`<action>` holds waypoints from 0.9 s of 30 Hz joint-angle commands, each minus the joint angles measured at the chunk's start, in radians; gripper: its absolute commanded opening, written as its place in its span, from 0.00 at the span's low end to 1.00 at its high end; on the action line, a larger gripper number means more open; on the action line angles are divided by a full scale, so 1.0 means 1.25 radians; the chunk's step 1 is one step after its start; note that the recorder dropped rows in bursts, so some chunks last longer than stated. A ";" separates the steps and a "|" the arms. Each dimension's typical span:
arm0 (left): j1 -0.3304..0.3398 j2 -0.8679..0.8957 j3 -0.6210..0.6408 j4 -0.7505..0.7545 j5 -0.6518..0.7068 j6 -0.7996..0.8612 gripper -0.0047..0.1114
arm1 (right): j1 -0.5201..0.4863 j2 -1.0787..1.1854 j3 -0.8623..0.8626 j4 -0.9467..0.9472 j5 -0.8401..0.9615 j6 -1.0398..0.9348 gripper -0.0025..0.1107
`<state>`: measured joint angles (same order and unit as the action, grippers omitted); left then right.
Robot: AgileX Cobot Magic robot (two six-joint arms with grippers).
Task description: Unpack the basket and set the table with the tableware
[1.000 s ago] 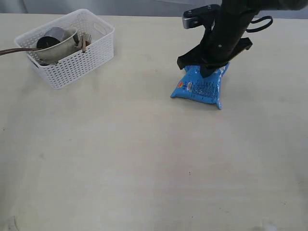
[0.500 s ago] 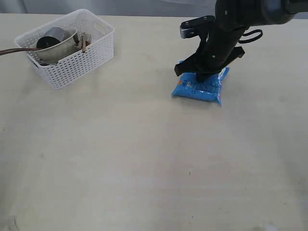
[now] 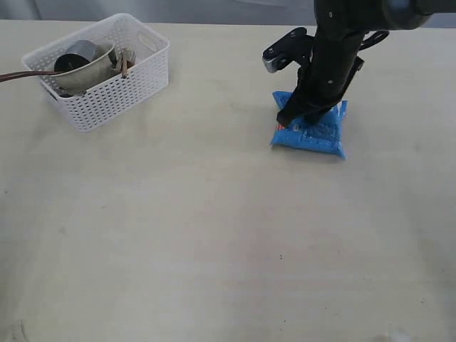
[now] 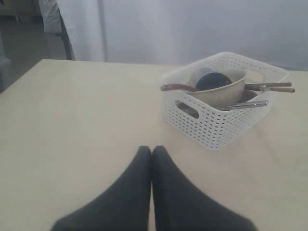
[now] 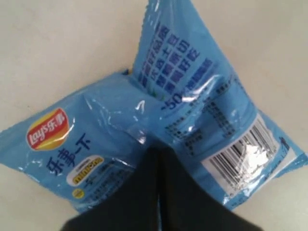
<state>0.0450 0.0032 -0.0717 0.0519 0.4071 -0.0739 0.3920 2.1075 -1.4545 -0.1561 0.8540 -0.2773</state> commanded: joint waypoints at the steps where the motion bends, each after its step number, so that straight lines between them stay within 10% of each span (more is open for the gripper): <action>1: 0.002 -0.003 0.005 0.000 -0.002 0.000 0.04 | -0.005 0.008 0.000 -0.016 0.015 -0.035 0.02; 27: 0.002 -0.003 0.005 0.000 -0.002 0.000 0.04 | 0.000 -0.134 -0.029 0.187 -0.036 -0.131 0.02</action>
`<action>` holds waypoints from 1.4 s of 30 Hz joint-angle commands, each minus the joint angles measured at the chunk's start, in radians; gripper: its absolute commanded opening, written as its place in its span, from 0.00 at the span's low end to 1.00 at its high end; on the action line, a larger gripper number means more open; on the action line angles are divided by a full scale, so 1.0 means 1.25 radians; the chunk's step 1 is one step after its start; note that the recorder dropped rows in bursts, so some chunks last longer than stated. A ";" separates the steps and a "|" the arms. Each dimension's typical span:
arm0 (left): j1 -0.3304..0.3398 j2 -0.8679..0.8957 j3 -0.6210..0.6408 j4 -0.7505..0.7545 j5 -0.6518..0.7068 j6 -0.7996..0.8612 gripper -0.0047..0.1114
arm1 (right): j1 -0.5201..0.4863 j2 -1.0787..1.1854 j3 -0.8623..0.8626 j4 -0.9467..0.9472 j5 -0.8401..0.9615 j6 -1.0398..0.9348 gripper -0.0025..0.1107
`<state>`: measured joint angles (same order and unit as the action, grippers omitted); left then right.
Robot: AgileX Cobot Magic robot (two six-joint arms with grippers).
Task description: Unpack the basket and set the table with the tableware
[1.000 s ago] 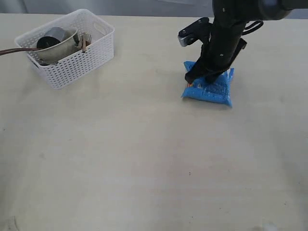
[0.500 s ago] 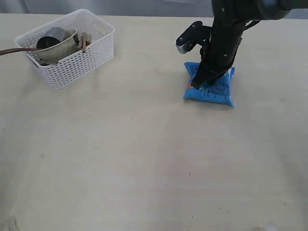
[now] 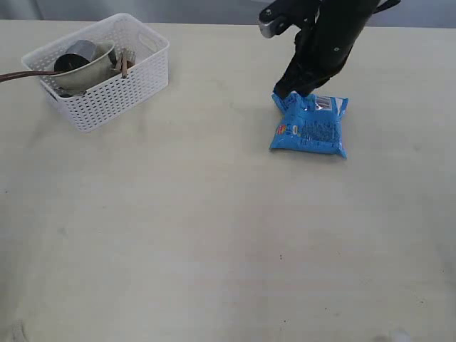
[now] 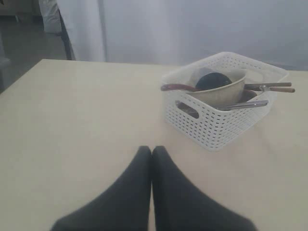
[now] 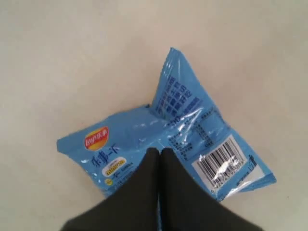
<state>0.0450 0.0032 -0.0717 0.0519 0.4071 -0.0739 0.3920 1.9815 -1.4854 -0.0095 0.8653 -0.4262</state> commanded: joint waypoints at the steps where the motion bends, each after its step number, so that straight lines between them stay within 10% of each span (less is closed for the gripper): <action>1: 0.002 -0.003 0.005 0.000 -0.002 0.000 0.04 | 0.000 -0.041 -0.004 0.097 -0.054 -0.017 0.02; 11: 0.002 -0.003 0.005 0.000 -0.002 0.000 0.04 | 0.022 -0.068 -0.004 0.378 -0.063 -0.201 0.05; 19: 0.002 -0.003 0.005 0.000 -0.002 0.000 0.04 | 0.119 -0.068 -0.004 0.384 -0.164 -0.202 0.50; 42: 0.002 -0.003 0.005 0.000 -0.002 0.000 0.04 | 0.325 0.013 -0.047 0.358 -0.513 -0.262 0.46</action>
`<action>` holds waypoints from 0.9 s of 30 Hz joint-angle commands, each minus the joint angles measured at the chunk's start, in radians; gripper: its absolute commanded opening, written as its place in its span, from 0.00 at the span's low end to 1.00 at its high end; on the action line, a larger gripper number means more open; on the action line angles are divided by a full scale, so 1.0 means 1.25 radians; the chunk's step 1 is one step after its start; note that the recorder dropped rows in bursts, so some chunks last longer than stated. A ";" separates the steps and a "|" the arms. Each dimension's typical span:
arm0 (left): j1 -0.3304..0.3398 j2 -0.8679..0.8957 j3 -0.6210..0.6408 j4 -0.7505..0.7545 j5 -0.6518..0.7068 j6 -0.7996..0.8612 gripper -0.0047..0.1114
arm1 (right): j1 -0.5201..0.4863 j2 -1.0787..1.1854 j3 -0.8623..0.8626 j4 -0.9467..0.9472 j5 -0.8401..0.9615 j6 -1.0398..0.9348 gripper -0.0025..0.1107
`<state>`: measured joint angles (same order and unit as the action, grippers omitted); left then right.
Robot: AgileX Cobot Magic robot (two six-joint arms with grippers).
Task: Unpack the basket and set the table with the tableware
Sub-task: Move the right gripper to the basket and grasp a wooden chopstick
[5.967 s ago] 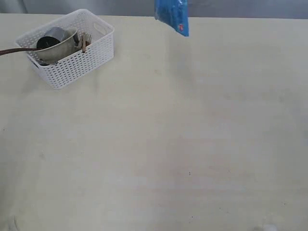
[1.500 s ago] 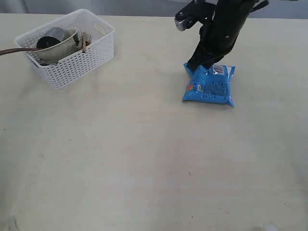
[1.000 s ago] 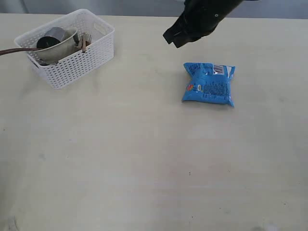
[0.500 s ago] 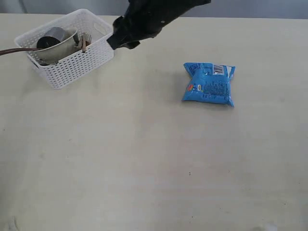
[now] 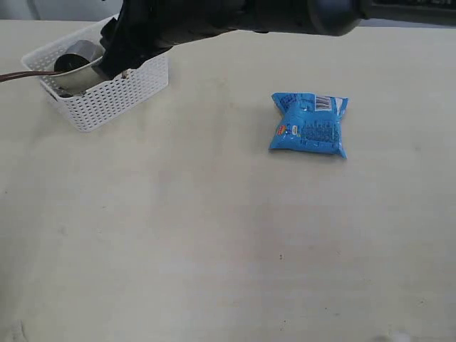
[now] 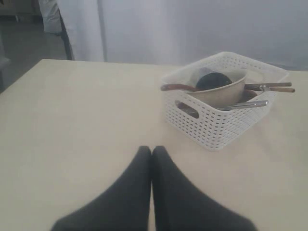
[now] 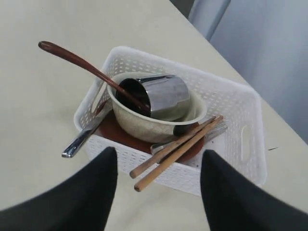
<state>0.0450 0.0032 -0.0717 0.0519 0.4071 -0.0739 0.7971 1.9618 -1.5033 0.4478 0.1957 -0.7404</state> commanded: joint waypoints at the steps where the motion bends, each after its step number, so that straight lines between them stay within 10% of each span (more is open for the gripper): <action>1: 0.002 -0.003 0.005 0.000 -0.002 0.000 0.04 | 0.001 0.041 -0.043 -0.008 0.031 -0.012 0.46; 27: 0.002 -0.003 0.005 0.000 -0.002 0.000 0.04 | 0.001 0.147 -0.122 -0.008 0.063 -0.012 0.46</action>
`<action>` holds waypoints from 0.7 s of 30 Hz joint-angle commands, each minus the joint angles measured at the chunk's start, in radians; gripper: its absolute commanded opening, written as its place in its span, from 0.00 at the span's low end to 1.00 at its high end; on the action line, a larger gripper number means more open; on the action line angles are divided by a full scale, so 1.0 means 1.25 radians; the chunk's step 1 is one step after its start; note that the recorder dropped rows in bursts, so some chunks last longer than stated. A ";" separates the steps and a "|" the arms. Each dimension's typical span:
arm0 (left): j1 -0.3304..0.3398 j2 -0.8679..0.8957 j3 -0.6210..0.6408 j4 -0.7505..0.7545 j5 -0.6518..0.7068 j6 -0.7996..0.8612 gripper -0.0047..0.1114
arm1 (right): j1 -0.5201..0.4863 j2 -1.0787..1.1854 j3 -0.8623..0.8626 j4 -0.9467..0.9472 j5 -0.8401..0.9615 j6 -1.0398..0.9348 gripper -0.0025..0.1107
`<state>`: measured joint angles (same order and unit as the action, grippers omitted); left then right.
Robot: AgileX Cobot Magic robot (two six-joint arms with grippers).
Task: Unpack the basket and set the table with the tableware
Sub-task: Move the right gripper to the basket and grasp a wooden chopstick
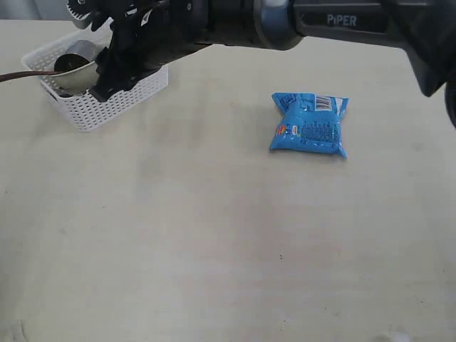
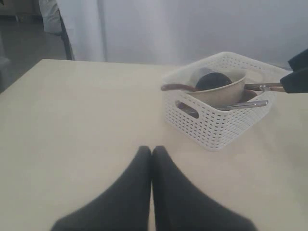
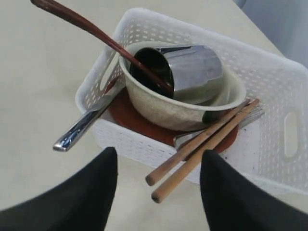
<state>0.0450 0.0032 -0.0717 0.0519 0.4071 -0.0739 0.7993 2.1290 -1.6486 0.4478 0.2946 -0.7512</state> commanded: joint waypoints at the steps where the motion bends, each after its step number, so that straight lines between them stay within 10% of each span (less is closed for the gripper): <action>1: 0.002 -0.003 0.005 0.000 -0.002 0.000 0.04 | 0.000 0.015 -0.006 -0.008 -0.020 -0.003 0.46; 21: 0.002 -0.003 0.005 0.000 -0.002 0.000 0.04 | 0.000 0.025 -0.011 -0.008 -0.049 -0.003 0.25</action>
<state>0.0450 0.0032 -0.0717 0.0519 0.4071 -0.0739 0.7993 2.1591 -1.6587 0.4478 0.2424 -0.7512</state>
